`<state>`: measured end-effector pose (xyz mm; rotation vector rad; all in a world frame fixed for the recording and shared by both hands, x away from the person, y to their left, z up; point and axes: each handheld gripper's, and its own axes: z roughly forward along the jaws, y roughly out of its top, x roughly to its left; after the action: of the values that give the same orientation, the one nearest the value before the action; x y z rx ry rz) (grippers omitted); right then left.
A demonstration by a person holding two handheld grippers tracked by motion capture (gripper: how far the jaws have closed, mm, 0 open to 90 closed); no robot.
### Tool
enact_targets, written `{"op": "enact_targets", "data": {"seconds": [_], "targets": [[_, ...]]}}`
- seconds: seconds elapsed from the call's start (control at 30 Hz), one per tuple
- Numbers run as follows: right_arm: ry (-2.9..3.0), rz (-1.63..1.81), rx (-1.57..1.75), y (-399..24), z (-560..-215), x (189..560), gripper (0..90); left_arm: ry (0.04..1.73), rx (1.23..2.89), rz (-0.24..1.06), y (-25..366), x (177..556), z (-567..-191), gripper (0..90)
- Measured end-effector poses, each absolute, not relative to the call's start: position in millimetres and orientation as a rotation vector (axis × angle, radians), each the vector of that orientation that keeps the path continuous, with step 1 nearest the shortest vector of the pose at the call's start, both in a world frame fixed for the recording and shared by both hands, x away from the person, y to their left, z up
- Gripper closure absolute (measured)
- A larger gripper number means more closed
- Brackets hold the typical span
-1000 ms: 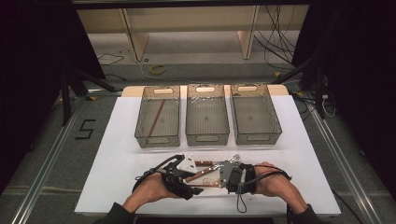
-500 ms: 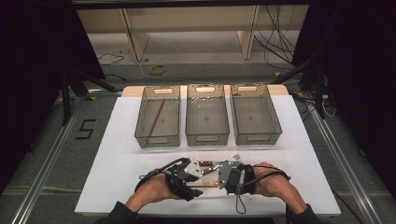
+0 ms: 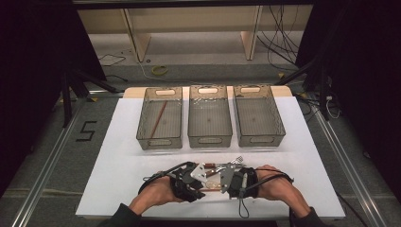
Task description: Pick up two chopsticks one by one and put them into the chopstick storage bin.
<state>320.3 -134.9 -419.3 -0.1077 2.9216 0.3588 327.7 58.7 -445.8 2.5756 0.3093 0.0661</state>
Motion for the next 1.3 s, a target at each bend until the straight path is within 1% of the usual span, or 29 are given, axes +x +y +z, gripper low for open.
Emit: {"op": "enact_targets", "data": {"seconds": [0.27, 0.4, 0.53, 0.6, 0.63, 0.67, 0.73, 0.8, 0.9, 1.1, 1.3], "targets": [[2.918, 0.36, -0.13, -135, -420, 320, 84.6, 0.281, 2.581, 0.047, 58, 327, -447, 79.4], [2.924, 0.375, -0.125, -136, -420, 320, 84.2, 0.256, 2.581, 0.011, 60, 326, -447, 81.8], [2.91, 0.387, -0.121, -137, -420, 321, 81.8, 0.239, 2.567, 0.023, 61, 326, -446, 83.6], [2.901, 0.409, -0.086, -139, -418, 323, 70.4, 0.254, 2.57, 0.05, 63, 327, -446, 83.9], [2.897, 0.423, -0.059, -141, -416, 324, 70.0, 0.27, 2.56, 0.061, 65, 329, -446, 83.9], [2.893, 0.443, -0.048, -143, -413, 325, 67.2, 0.283, 2.554, 0.064, 68, 331, -446, 83.9], [2.868, 0.486, -0.009, -146, -407, 326, 57.8, 0.302, 2.551, 0.073, 72, 333, -445, 84.0], [2.851, 0.529, 0.062, -149, -404, 328, 54.3, 0.327, 2.538, 0.081, 76, 336, -445, 84.0], [2.834, 0.574, 0.148, -152, -403, 331, 45.8, 0.361, 2.529, 0.098, 83, 340, -443, 84.0], [2.784, 0.687, 0.253, -155, -398, 335, 38.5, 0.421, 2.504, 0.141, 97, 348, -440, 84.0], [2.739, 0.777, 0.323, -160, -398, 339, 34.5, 0.488, 2.464, 0.166, 109, 354, -436, 84.0]]}}
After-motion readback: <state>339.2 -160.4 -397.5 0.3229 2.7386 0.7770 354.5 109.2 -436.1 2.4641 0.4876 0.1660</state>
